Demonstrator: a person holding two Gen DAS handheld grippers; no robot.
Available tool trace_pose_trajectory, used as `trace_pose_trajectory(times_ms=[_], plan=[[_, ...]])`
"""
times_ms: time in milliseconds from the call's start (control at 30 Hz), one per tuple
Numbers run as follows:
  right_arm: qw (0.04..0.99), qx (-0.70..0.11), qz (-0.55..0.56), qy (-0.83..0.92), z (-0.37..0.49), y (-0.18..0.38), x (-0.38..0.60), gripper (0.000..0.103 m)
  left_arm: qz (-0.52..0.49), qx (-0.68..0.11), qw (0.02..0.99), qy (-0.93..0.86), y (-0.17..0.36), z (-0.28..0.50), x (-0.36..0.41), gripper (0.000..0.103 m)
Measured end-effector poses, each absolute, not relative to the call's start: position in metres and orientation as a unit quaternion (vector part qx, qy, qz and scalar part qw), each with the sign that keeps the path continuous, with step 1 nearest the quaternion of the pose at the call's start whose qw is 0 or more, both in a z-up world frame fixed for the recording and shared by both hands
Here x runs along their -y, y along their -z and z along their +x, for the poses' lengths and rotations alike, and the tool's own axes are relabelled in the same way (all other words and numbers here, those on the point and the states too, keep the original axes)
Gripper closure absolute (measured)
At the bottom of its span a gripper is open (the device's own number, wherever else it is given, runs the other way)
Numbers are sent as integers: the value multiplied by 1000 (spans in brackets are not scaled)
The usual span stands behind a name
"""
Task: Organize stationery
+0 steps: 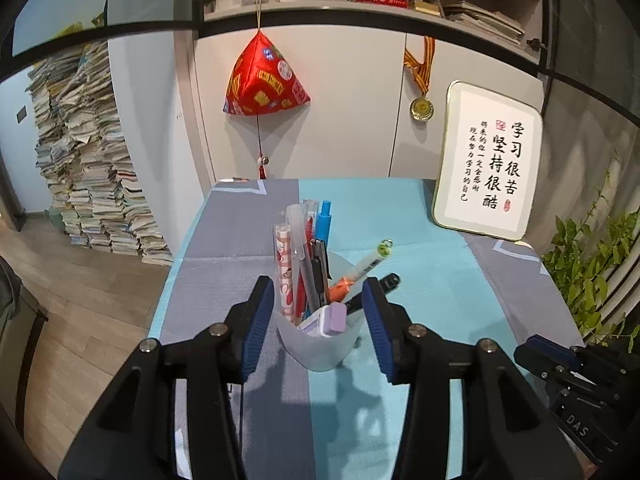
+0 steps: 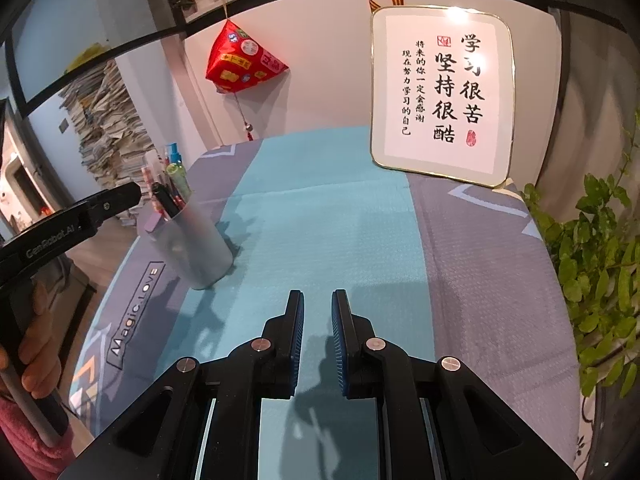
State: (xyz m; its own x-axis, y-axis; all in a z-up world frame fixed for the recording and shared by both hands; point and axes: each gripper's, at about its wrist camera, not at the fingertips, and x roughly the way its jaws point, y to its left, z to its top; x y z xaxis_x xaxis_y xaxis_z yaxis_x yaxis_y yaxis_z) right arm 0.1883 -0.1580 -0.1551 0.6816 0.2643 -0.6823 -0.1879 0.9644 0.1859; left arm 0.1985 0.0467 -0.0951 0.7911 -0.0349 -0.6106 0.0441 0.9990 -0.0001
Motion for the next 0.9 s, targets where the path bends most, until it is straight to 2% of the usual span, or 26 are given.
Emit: trace_pose_trajectory(times_ms=[33,200,467,800,833,900], plan=[[916,-378,50,-123,186,154,157,89,10,-318,948,21,93,196,-46,52],[922,-366,43,-120,172,143,156,89,12,-300,953,32,84,173,-42,48],[934,-340,33,-102,138,121,161,89,21,-264,963,39,71,130,-29,36],[959,-277,22,-49,80,73,169,89,22,-225,973,53,55,74,-18,21],[961,-273,22,-45,75,69,170,86,25,-219,974,53,53,68,-17,20],[964,-263,21,-37,63,61,171,71,27,-208,976,51,50,58,-16,18]])
